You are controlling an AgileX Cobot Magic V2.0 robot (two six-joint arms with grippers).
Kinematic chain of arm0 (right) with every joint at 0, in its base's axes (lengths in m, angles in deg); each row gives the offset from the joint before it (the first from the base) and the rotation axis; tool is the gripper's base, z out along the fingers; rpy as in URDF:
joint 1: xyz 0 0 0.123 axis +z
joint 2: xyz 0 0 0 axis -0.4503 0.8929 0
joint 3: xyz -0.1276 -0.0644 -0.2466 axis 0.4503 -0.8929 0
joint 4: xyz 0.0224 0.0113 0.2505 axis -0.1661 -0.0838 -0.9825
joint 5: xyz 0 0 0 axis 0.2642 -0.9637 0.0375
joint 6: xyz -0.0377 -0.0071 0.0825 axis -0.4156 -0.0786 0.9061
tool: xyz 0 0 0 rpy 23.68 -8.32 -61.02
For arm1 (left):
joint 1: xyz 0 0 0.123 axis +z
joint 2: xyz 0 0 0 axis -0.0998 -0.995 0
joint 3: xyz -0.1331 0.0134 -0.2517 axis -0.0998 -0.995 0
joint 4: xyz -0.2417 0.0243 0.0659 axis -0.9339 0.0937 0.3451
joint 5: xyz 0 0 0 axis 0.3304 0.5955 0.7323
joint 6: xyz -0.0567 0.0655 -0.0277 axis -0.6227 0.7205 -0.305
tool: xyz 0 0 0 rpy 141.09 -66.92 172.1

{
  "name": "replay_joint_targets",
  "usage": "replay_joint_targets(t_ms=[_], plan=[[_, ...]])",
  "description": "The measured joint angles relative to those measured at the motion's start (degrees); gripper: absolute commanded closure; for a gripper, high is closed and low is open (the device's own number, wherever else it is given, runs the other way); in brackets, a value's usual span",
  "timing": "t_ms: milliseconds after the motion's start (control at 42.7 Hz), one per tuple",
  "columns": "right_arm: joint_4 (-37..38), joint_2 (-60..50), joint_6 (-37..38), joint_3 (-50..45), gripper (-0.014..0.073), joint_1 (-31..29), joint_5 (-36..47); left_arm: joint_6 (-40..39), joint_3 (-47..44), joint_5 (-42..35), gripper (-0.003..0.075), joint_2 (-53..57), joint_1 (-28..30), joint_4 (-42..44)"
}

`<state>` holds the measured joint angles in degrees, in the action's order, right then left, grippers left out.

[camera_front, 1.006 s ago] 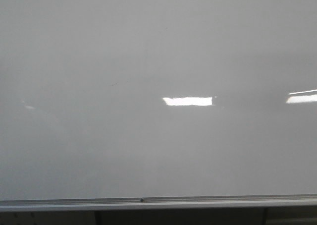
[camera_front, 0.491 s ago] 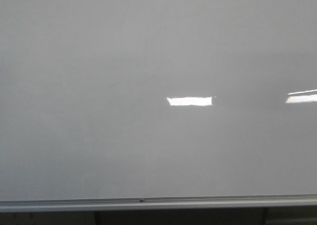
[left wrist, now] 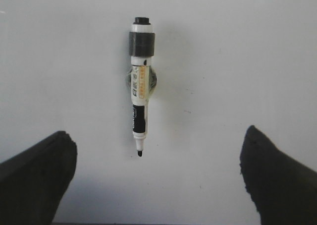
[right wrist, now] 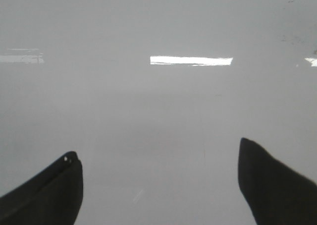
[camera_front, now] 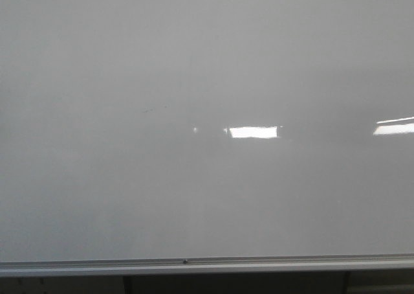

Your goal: Write number 0 on whiteboard

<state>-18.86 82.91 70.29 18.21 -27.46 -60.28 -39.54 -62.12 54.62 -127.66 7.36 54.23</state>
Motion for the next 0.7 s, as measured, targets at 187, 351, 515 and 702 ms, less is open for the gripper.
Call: replay_joint_targets(t_ms=[187,351,515,702], plan=[[0.00,0.00,0.00,0.00,-0.0060,0.00,0.00,0.00,3.32,-7.62,0.0102,-13.22,0.00,2.20],[0.00,0.05,0.00,0.00,-0.0060,0.00,0.00,0.00,6.40,-12.25,0.0101,-24.47,0.00,4.35],[0.00,0.05,0.00,0.00,-0.0060,0.00,0.00,0.00,9.27,-15.25,0.0101,-31.98,0.00,4.62],[0.00,0.05,0.00,0.00,-0.0060,0.00,0.00,0.00,10.58,-16.29,0.0102,-35.59,0.00,4.62]])
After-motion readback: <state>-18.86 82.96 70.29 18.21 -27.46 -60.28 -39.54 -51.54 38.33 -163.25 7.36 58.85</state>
